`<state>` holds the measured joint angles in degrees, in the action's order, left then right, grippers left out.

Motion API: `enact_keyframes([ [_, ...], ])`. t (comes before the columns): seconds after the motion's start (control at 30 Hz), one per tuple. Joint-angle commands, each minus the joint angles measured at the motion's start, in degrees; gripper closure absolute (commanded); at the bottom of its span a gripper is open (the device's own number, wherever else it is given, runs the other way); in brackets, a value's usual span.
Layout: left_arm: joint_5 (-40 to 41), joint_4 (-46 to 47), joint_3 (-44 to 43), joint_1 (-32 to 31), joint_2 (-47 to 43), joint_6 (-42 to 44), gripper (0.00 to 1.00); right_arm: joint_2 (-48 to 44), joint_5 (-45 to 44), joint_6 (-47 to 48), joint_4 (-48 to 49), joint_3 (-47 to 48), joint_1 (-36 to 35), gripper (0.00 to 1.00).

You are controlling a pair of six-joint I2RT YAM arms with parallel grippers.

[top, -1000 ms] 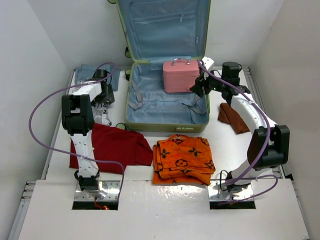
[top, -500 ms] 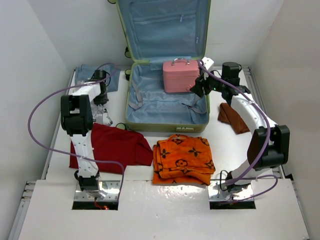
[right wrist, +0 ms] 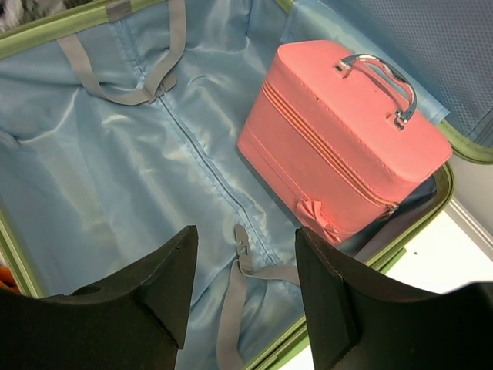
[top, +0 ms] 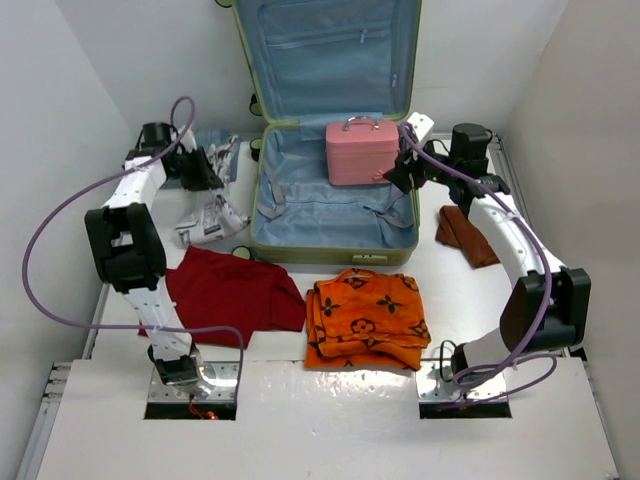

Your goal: Pack the luggage

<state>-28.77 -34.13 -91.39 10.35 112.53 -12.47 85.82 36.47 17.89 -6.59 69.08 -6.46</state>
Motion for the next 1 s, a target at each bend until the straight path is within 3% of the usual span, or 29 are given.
enact_keyframes([
  [0.0, -13.6, 2.7, -6.7, -1.3, -7.2, -3.9, 1.0, -1.4, 0.6, 0.0, 0.2, -0.5, 0.3, 0.46],
  [0.2, -13.0, 3.3, -13.5, -7.0, -8.4, -8.6, 1.0, -2.1, 0.2, 0.2, -0.4, -0.6, 0.4, 0.46],
  [0.3, -7.7, 3.8, -15.5, -11.3, -8.4, -11.4, 1.0, -2.1, 0.0, 0.4, -0.7, -0.7, 0.2, 0.46],
  [0.53, -0.5, 4.9, -26.1, -21.1, 3.6, -16.4, 1.0, -1.7, -0.4, -0.1, -1.2, -0.1, 0.2, 0.46],
  [0.8, 3.8, 4.9, -24.8, -26.3, 13.8, -23.5, 1.0, -2.2, -1.2, 1.3, -3.0, 0.2, 1.6, 0.46],
  [0.97, -1.4, 12.0, -24.3, -28.0, 19.6, -30.0, 1.0, -2.1, -1.3, 2.1, -4.3, 0.3, 2.0, 0.46],
])
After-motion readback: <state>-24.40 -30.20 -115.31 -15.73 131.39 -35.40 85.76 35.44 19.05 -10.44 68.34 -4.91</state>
